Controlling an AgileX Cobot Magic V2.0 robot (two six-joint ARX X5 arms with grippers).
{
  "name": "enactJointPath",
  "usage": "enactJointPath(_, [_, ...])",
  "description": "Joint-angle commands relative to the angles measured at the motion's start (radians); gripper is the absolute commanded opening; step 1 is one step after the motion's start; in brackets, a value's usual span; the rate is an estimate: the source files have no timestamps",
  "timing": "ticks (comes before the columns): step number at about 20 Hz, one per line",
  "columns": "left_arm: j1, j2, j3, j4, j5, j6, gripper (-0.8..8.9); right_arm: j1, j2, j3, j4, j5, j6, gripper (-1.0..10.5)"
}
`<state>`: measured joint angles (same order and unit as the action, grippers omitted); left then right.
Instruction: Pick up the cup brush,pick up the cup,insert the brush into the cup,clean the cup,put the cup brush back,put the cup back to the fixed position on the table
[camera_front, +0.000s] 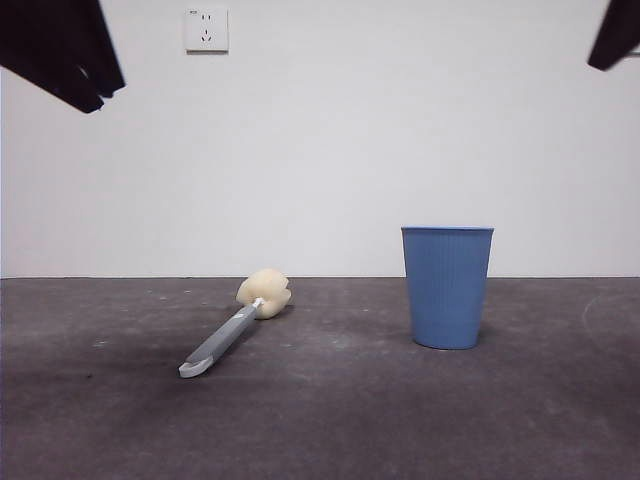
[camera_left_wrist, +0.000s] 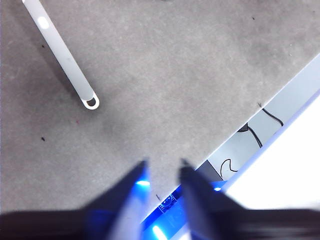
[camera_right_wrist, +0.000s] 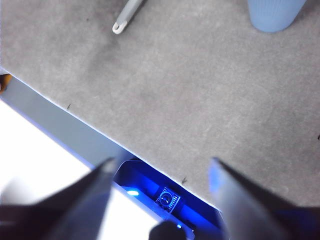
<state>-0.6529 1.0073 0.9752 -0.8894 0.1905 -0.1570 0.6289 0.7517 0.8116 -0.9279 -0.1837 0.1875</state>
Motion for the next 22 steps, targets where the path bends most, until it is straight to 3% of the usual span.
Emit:
enactJointPath(1, [-0.002, -0.001, -0.006, 0.002, -0.002, 0.012, -0.07, 0.003, 0.0, 0.001, 0.007, -0.001, 0.007, 0.0])
enactJointPath(14, [-0.002, -0.001, -0.006, 0.014, -0.005, 0.012, -0.04, 0.002, 0.0, 0.001, 0.006, 0.003, 0.017, 0.0])
enactJointPath(15, [-0.001, -0.013, -0.006, 0.014, -0.007, 0.018, -0.04, 0.002, 0.0, 0.001, 0.006, 0.003, 0.017, 0.0])
enactJointPath(16, [0.011, -0.037, -0.006, 0.024, -0.056, 0.088, -0.04, 0.002, 0.0, 0.001, 0.006, 0.002, 0.017, 0.0])
enactJointPath(18, [0.067, -0.1, -0.007, 0.136, -0.122, 0.167, -0.04, 0.002, 0.0, 0.001, 0.006, 0.003, 0.017, 0.0])
enactJointPath(20, [0.168, -0.184, -0.011, 0.306, -0.104, 0.242, -0.04, 0.002, 0.0, 0.001, 0.006, 0.003, 0.017, 0.0])
enactJointPath(22, [0.296, -0.28, -0.049, 0.48, -0.103, 0.258, -0.04, 0.002, 0.0, 0.001, 0.006, 0.003, 0.017, 0.0])
